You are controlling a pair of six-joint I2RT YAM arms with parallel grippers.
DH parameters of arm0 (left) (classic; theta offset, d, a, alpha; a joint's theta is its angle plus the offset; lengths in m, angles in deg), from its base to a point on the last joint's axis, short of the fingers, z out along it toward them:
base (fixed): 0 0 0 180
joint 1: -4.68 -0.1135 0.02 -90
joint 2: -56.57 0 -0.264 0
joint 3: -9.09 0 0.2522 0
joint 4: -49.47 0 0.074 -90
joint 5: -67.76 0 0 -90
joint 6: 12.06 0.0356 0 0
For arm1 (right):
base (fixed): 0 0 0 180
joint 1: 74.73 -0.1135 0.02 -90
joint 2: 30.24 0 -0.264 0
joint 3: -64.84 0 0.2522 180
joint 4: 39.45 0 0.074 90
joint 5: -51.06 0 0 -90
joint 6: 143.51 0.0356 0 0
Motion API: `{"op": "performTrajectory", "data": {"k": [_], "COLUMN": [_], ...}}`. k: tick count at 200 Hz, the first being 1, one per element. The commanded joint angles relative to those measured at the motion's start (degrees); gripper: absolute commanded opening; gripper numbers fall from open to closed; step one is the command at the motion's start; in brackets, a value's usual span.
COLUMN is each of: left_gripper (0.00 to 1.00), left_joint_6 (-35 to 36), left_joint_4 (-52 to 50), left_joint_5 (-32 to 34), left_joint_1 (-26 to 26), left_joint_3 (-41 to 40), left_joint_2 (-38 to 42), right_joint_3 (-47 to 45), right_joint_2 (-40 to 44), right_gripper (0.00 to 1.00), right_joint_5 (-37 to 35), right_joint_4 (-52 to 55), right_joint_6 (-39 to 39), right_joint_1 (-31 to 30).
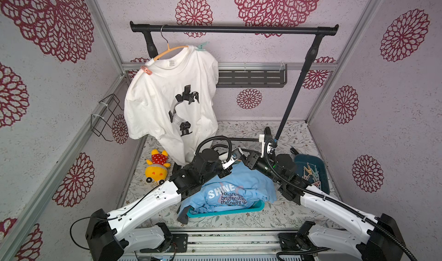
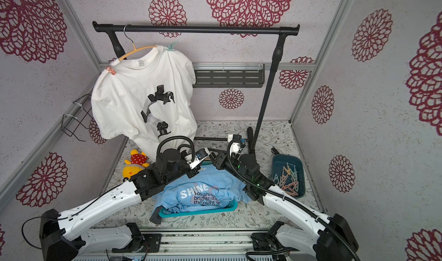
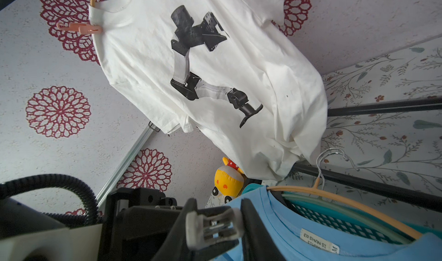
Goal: Use clothespins to secure the t-shirt on both sides of the hanger
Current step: Open the clothespin.
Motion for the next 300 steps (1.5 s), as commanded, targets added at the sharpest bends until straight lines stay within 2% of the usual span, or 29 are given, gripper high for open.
{"op": "performTrajectory", "data": {"k": [1,13,21,53,83,110,127,158,195,222,244,283,300], "left_gripper": [0.51,0.65,0.71,0.76,0.78,0.78,0.77,0.73,0.7,0.7,0.72,0.73,0.73], "left_joint_6": [-2.2,-3.0,-3.1,-5.0,-8.5,-11.7,-15.0,-23.8,-30.3,-33.0,-31.2,-19.4,-17.2], "left_joint_4": [1.3,1.3,1.2,-1.9,-6.8,-9.5,-11.3,-17.7,-24.5,-31.4,-35.9,-41.5,-44.0], "left_joint_5": [-3.3,-4.1,-4.4,-6.0,-5.5,-0.1,2.8,6.9,12.5,13.2,8.6,1.6,0.9], "left_joint_1": [0.8,0.8,0.8,1.0,1.0,0.8,0.8,0.8,0.3,-2.6,-6.6,-12.4,-13.4], "left_joint_3": [0.3,0.2,-0.2,-0.5,0.1,0.1,0.7,5.5,10.5,15.0,17.6,20.9,23.7], "left_joint_2": [1.8,3.0,3.8,7.3,10.6,12.1,11.6,6.5,-0.4,-5.8,-9.0,-14.4,-17.5], "right_joint_3": [2.4,2.3,2.3,2.7,2.2,1.6,1.2,1.3,0.8,0.6,-0.4,-2.4,-3.2], "right_joint_2": [1.2,1.6,1.8,2.2,2.5,2.8,2.9,3.0,3.2,4.2,6.1,9.9,11.8], "right_gripper": [0.31,0.31,0.31,0.29,0.22,0.16,0.08,0.0,0.0,0.0,0.0,0.0,0.0], "right_joint_5": [-3.0,-4.5,-6.0,-10.7,-14.9,-17.3,-18.6,-20.2,-23.6,-26.7,-27.5,-29.8,-28.9], "right_joint_4": [3.3,5.2,6.6,11.0,13.4,14.0,14.2,15.5,17.3,20.2,21.0,23.1,23.2], "right_joint_6": [-3.0,-3.8,-4.2,-7.0,-8.3,-8.9,-9.1,-9.7,-10.6,-10.9,-11.0,-13.2,-14.1], "right_joint_1": [-0.2,-0.3,-0.2,-0.2,-0.2,-0.2,-0.2,-0.2,-0.2,-0.2,-0.2,-0.2,-0.2]}}
